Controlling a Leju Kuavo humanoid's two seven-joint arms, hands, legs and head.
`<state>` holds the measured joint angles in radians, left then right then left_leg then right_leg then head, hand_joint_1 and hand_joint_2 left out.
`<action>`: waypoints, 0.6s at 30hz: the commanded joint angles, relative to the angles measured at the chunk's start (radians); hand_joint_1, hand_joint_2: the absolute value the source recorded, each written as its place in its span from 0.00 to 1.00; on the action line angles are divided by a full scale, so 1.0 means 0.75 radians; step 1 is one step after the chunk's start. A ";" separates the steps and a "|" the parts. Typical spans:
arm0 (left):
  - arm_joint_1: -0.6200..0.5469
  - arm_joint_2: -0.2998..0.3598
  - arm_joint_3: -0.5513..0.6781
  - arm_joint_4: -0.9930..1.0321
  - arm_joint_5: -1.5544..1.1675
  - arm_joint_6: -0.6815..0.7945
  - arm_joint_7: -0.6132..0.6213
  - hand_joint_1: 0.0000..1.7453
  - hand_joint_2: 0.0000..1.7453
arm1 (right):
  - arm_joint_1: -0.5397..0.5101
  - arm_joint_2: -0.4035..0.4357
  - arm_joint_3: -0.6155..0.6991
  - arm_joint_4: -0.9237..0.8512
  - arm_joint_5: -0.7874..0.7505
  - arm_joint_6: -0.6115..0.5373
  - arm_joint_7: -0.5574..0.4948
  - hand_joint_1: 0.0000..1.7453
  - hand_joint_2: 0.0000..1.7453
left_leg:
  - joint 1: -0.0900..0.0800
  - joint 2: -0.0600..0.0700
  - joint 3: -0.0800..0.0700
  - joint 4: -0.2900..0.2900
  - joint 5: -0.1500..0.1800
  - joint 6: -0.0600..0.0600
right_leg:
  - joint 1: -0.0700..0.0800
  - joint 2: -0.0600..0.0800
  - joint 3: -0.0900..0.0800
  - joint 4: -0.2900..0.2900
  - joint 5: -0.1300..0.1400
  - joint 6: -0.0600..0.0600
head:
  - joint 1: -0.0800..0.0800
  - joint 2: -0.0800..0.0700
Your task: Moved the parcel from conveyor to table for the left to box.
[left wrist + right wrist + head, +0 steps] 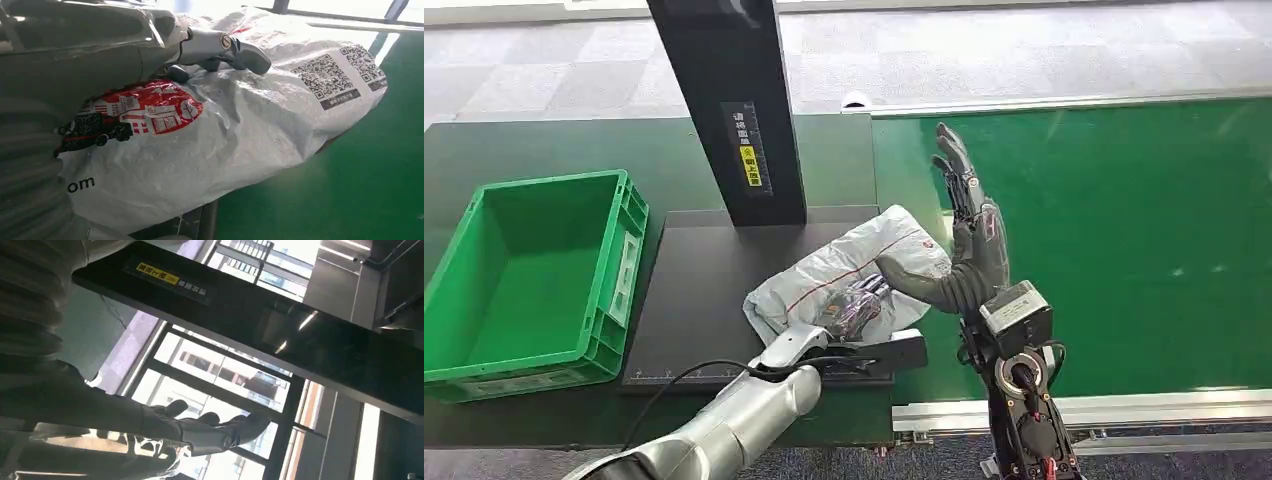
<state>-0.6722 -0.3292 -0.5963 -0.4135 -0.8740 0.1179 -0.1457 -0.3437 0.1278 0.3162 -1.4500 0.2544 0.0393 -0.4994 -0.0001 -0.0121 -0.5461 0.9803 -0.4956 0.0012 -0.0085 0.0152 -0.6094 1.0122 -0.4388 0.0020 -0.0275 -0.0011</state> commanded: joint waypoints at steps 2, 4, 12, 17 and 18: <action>-0.028 0.014 -0.043 0.086 -0.008 -0.006 0.010 0.00 1.00 | -0.027 -0.007 0.004 0.028 0.002 0.003 0.010 0.00 1.00 | 0.001 0.002 0.002 -0.001 0.000 -0.001 | 0.001 0.000 0.002 -0.002 0.000 0.000 | -0.001 0.000; -0.028 0.014 -0.043 0.086 -0.008 -0.006 0.010 0.00 1.00 | -0.027 -0.007 0.004 0.028 0.002 0.003 0.010 0.00 1.00 | 0.000 0.001 0.001 -0.001 0.000 -0.001 | 0.000 0.000 0.001 -0.001 0.000 0.000 | 0.000 0.000; -0.032 0.030 -0.038 0.061 -0.083 0.100 0.040 1.00 1.00 | -0.020 0.001 -0.005 -0.006 0.007 0.015 0.014 0.00 1.00 | 0.000 0.002 0.001 -0.001 0.000 -0.001 | 0.000 0.000 0.001 -0.001 0.000 0.000 | 0.000 0.000; -0.031 0.051 0.003 0.037 -0.098 0.180 0.058 1.00 1.00 | -0.013 -0.009 0.005 -0.017 0.046 0.004 0.000 0.00 1.00 | 0.001 0.002 0.002 -0.001 0.000 -0.001 | 0.001 0.000 0.002 -0.002 0.001 0.000 | 0.000 0.000; -0.035 0.056 0.004 0.040 -0.107 0.181 0.064 1.00 1.00 | -0.011 -0.010 0.009 -0.024 0.047 0.002 -0.003 0.00 1.00 | 0.002 0.003 0.003 -0.003 0.000 -0.001 | 0.002 0.000 0.003 -0.004 0.001 0.000 | -0.001 0.000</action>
<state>-0.6825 -0.3258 -0.6092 -0.4074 -0.9323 0.2221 -0.1160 -0.3426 0.1316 0.3159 -1.4637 0.2667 0.0473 -0.4932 -0.0001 -0.0121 -0.5460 0.9803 -0.4956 0.0012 -0.0084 0.0152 -0.6093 1.0123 -0.4388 0.0020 -0.0278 -0.0011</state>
